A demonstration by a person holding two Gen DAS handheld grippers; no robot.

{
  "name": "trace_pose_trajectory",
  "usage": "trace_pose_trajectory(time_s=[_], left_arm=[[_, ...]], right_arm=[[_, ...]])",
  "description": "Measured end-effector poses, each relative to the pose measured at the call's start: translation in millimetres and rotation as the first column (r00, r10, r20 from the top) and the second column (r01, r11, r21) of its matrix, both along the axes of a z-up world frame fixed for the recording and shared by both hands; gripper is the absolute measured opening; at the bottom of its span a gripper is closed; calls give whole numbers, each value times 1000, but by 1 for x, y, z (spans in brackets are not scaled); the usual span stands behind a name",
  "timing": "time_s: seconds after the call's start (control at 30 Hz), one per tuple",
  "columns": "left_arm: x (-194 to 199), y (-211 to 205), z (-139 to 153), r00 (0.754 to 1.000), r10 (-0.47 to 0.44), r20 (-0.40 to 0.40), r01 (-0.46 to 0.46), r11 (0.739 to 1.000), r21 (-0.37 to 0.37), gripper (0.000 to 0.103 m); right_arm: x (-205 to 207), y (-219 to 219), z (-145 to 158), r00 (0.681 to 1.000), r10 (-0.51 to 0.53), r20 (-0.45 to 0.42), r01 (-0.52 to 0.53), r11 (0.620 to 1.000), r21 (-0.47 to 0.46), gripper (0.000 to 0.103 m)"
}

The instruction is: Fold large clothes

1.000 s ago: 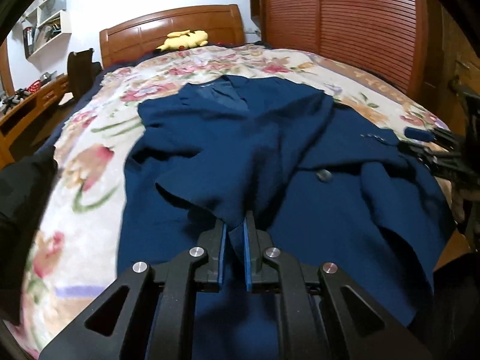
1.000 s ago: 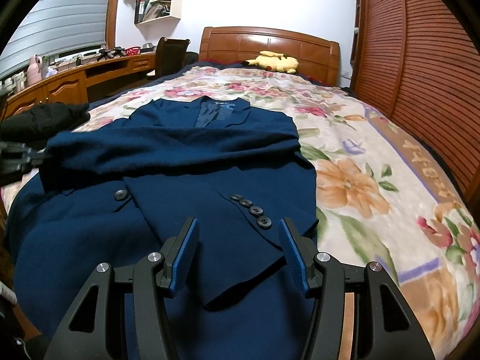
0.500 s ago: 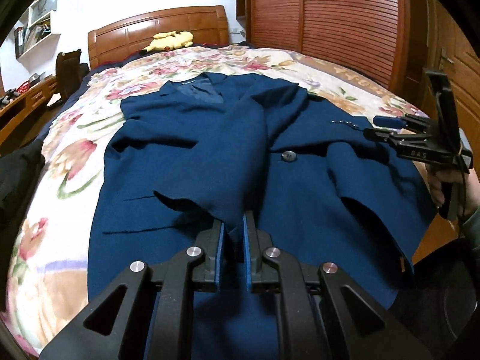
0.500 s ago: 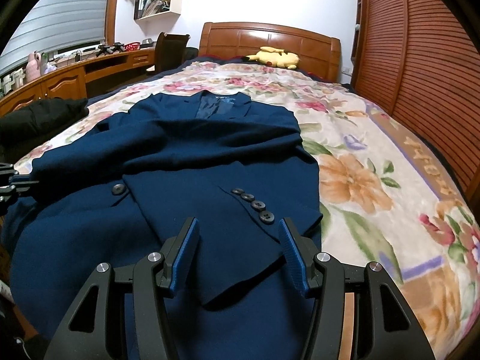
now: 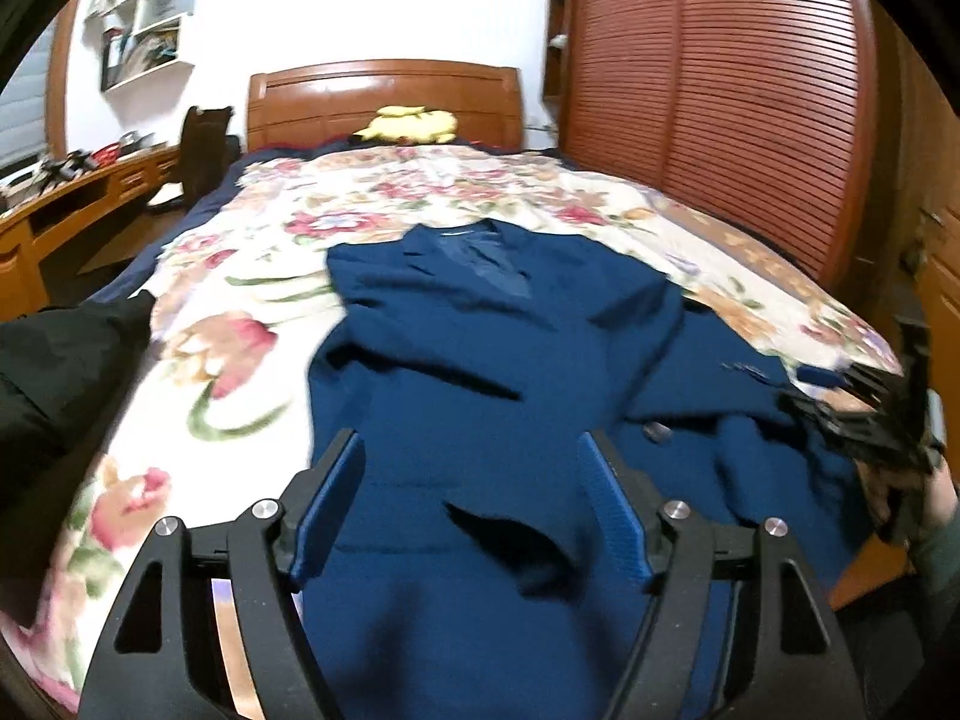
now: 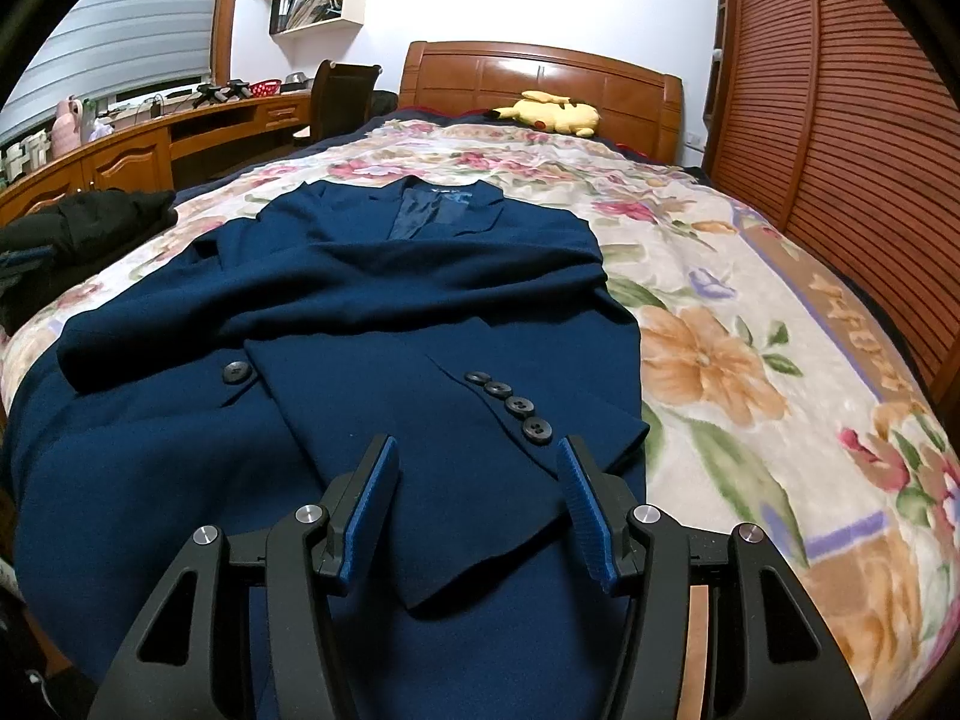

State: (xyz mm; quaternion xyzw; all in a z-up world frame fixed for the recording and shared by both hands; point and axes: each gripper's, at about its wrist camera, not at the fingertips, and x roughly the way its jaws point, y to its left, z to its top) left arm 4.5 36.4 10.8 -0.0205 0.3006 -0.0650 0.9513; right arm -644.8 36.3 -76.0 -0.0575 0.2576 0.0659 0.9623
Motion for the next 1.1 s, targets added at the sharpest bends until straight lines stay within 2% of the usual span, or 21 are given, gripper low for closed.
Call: trace_pose_trajectory(time_s=[0.2, 0.33, 0.5, 0.63, 0.7, 0.73, 0.83, 0.93, 0.97, 1.03, 1.1], left_arm=[[38, 7, -29, 994, 15, -110, -14, 1000, 11, 74], [44, -1, -48, 984, -5, -176, 8, 1000, 16, 74], [39, -16, -61, 976, -49, -211, 54, 998, 20, 74], [34, -23, -61, 978, -44, -204, 50, 998, 26, 74], [31, -25, -60, 976, -72, -204, 73, 997, -2, 61], [31, -27, -59, 976, -83, -203, 83, 997, -6, 58], [26, -32, -57, 974, -119, -194, 118, 993, -13, 39], [25, -39, -56, 968, -150, -203, 150, 989, -14, 10], [25, -41, -54, 969, -147, -201, 151, 989, 5, 5], [20, -45, -43, 978, -134, -161, 143, 989, 41, 3], [12, -46, -27, 982, -148, -117, 152, 988, 26, 3]], right_arm=[[-2, 1, 1, 1000, 10, 9, -10, 1000, 0, 57], [-2, 0, 0, 1000, 16, 8, -16, 1000, -3, 57], [-2, 0, 0, 1000, 16, 8, -16, 1000, -4, 57], [-2, 0, 0, 1000, 14, 7, -14, 1000, -5, 57], [-2, 1, 0, 1000, 14, 7, -14, 1000, -6, 57], [-2, 0, 0, 1000, 15, 7, -15, 1000, -6, 57], [-2, 0, 0, 1000, 15, 6, -15, 1000, -6, 57], [-2, 1, -1, 1000, 16, 6, -16, 1000, -9, 57], [-2, 1, -1, 1000, 16, 5, -16, 1000, -9, 57], [-2, 1, -1, 1000, 16, 5, -16, 1000, -8, 57], [-2, 0, 0, 1000, 16, 5, -16, 1000, -7, 57]])
